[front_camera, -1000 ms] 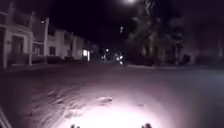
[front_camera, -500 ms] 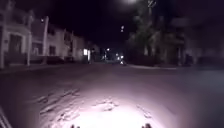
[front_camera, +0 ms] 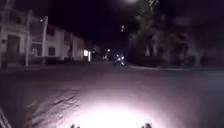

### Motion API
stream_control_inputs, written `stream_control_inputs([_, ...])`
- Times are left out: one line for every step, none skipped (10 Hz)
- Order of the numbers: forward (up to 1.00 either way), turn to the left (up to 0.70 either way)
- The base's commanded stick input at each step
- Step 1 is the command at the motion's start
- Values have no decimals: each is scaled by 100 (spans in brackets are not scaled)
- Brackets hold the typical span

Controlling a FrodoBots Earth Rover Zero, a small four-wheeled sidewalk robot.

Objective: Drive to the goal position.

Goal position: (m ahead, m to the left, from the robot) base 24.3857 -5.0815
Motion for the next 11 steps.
stream_control_inputs([70,0])
stream_control_inputs([70,0])
stream_control_inputs([70,0])
stream_control_inputs([70,0])
stream_control_inputs([70,0])
stream_control_inputs([70,0])
stream_control_inputs([70,0])
stream_control_inputs([70,0])
stream_control_inputs([70,0])
stream_control_inputs([70,0])
stream_control_inputs([70,0])
